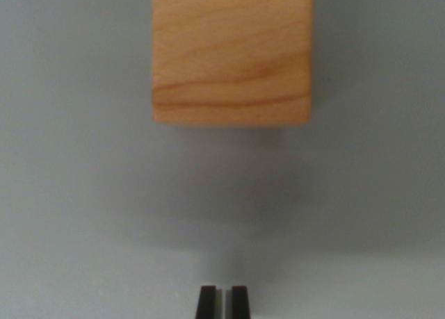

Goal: Push wooden cube

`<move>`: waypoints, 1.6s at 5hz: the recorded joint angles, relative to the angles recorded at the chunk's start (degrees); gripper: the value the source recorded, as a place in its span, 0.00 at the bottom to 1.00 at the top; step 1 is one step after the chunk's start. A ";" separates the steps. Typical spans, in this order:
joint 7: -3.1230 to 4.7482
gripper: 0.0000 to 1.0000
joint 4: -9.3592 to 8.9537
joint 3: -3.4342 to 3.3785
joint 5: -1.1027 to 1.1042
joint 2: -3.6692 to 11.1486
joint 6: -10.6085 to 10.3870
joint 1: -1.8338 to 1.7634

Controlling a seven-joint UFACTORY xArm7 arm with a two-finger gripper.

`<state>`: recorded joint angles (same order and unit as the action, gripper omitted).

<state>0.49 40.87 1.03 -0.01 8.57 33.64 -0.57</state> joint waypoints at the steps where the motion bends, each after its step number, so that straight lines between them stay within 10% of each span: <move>1: 0.00 1.00 0.00 0.00 0.00 0.00 0.00 0.00; 8: 0.02 1.00 5.03 -0.03 -0.06 3.26 1.78 0.02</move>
<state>0.51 45.90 1.01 -0.07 11.83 35.42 -0.54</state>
